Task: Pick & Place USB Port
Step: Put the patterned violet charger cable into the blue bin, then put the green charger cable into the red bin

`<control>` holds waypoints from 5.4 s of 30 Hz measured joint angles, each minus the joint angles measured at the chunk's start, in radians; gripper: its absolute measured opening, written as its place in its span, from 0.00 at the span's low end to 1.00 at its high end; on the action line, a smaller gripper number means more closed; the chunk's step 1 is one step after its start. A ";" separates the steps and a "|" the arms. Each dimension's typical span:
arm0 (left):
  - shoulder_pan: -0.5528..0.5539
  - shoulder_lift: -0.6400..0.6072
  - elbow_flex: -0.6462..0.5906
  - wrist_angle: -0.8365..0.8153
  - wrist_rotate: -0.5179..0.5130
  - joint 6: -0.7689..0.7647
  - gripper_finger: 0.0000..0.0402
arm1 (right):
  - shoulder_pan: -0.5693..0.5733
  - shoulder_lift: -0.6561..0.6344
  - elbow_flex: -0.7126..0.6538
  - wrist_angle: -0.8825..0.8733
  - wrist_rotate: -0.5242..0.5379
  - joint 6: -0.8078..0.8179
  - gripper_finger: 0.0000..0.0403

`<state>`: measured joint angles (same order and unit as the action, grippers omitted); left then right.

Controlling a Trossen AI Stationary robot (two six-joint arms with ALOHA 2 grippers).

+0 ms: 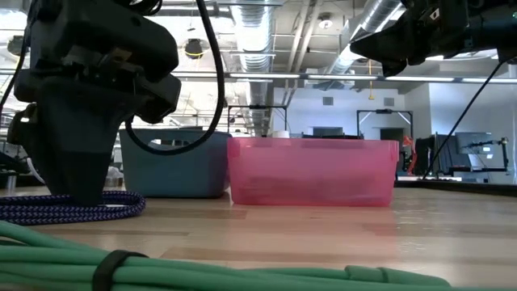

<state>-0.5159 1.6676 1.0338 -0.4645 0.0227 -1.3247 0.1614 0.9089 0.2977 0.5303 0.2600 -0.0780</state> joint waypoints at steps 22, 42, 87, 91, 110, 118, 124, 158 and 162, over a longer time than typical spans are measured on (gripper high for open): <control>-0.012 -0.064 0.071 0.062 -0.128 0.153 0.03 | 0.000 0.000 0.000 -0.002 0.000 0.000 0.01; 0.054 -0.486 0.089 0.037 -0.810 0.930 0.03 | 0.000 0.000 0.000 -0.009 0.000 0.000 0.01; 0.432 -0.492 -0.442 0.413 -0.567 0.608 0.06 | -0.001 0.000 0.000 -0.028 0.001 -0.001 0.01; 0.434 -0.492 -0.442 0.416 -0.567 0.609 0.13 | -0.001 0.000 0.000 -0.029 0.001 -0.001 0.01; 0.488 -0.545 -0.441 0.691 -0.474 0.933 0.26 | 0.000 0.000 0.000 -0.029 0.002 -0.004 0.01; 0.427 -0.654 -0.441 0.726 -0.323 0.958 0.23 | 0.000 0.000 0.000 -0.030 0.003 -0.011 0.01; 0.291 -0.665 -0.419 0.752 -0.359 1.058 0.21 | 0.000 0.000 0.000 -0.030 0.003 -0.011 0.01; 0.095 -0.236 0.017 0.139 -0.207 0.949 0.17 | 0.000 0.000 0.000 -0.030 0.003 -0.010 0.01; 0.064 -0.203 0.081 0.139 -0.215 0.984 0.17 | 0.000 0.000 0.000 -0.030 0.003 -0.010 0.01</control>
<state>-0.4517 1.4648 1.1147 -0.3257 -0.1921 -0.3410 0.1616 0.9092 0.2974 0.5003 0.2630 -0.0883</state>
